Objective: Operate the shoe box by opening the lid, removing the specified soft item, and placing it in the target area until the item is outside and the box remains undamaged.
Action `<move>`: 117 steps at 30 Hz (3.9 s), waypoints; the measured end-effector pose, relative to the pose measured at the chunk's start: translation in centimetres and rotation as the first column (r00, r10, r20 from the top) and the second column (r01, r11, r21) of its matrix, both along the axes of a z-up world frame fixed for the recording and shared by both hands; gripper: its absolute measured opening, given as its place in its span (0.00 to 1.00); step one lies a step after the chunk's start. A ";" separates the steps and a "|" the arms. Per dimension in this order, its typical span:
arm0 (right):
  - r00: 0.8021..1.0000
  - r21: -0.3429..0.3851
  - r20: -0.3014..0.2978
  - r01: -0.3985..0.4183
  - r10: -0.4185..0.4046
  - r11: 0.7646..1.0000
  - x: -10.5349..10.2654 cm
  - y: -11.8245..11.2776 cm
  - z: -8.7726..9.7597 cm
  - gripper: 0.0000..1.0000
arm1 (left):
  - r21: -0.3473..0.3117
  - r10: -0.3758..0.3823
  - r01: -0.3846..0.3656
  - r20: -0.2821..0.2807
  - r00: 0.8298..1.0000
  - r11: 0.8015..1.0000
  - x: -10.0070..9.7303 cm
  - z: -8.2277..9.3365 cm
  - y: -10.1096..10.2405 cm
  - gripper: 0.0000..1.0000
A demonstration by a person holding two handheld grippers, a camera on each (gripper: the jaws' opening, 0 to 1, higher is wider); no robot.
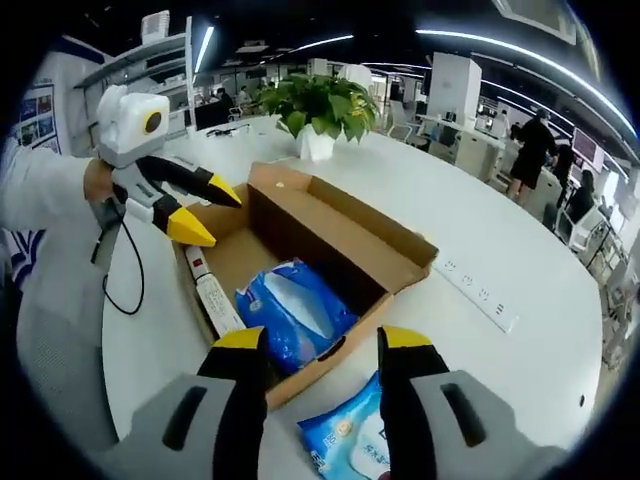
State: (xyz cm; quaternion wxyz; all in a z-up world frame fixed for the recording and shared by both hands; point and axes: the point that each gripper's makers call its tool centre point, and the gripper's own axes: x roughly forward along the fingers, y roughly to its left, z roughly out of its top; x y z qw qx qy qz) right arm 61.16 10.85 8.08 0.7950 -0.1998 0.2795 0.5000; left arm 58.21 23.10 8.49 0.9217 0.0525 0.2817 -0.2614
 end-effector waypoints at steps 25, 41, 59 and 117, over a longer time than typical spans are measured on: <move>0.987 -0.128 -0.039 -0.157 0.153 0.979 1.0 2.8 -2.3 0.31 | 0.204 -0.353 0.374 -0.135 0.926 0.905 0.4 -3.0 -3.2 0.23; 0.985 -0.190 -0.035 -0.172 0.168 0.967 2.1 3.8 -3.8 0.26 | 0.286 -0.453 0.501 -0.220 0.864 0.817 0.9 -5.9 -4.4 0.19; 0.976 -0.261 -0.016 -0.213 0.216 0.942 2.6 4.3 -5.6 0.18 | 0.298 -0.519 0.591 -0.291 0.804 0.750 0.7 -7.9 -5.1 0.09; 0.964 -0.241 0.114 -0.207 0.239 0.948 3.7 6.1 0.2 0.00 | 0.369 -0.540 0.555 -0.154 0.827 0.745 0.4 -0.7 -3.7 0.00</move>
